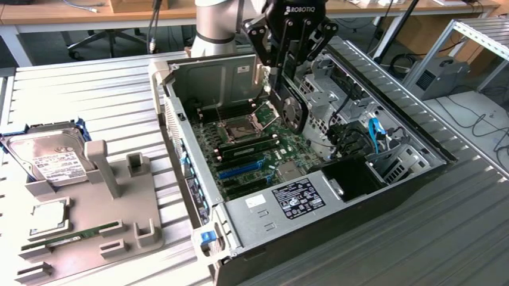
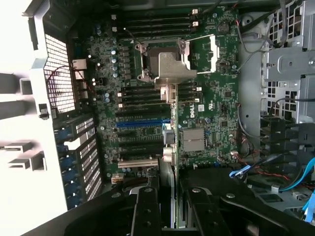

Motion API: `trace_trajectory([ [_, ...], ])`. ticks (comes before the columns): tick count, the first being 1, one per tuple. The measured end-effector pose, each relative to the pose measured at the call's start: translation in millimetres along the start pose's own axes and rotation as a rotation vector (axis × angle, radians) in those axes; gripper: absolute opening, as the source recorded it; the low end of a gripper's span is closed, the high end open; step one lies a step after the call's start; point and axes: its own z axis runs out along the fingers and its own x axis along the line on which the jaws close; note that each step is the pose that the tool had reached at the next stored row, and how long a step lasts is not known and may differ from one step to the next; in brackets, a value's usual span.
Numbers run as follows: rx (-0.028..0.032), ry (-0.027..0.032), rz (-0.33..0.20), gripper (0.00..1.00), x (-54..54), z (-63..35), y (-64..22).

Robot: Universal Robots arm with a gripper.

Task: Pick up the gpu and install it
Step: 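Pick up the gpu and move the gpu toward the slot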

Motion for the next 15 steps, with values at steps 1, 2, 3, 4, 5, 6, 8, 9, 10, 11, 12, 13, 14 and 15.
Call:
trace_trajectory([
  [1, 0.0001, 0.0001, 0.0, 0.26, -1.2, 0.1, 0.1],
  [2, 0.0001, 0.0001, 0.0, 0.26, -2.2, 0.2, 0.3],
  [3, 0.0, 0.0, 0.0, 0.26, -3.2, 0.3, 0.4],
  [4, 0.0, 0.0, 0.0, 0.26, -4.1, 0.5, 0.5],
  [5, 0.0001, 0.0, 0.0, 0.26, -5.0, 0.6, 0.6],
  [6, 0.0002, 0.0001, 0.0, 0.26, -5.8, 0.8, 0.8],
  [8, 0.0002, 0.0001, 0.0, 0.26, -7.5, 1.5, 1.5],
  [9, 0.0001, 0.0, 0.0, 0.26, -8.1, 1.8, 1.8],
  [10, 0.0, 0.0, 0.0, 0.26, -8.8, 2.1, 2.2],
  [11, 0.0, 0.0, 0.0, 0.26, -9.7, 2.4, 2.8],
  [12, 0.0, 0.0, 0.0, 0.26, -10.2, 2.5, 3.4],
  [13, 0.0001, 0.0001, 0.0, 0.26, -10.7, 2.6, 4.0],
  [14, 0.0001, 0.0001, 0.0, 0.26, -11.3, 2.7, 4.9],
  [15, 0.0001, 0.0001, 0.0, 0.26, -11.8, 2.6, 6.0],
])
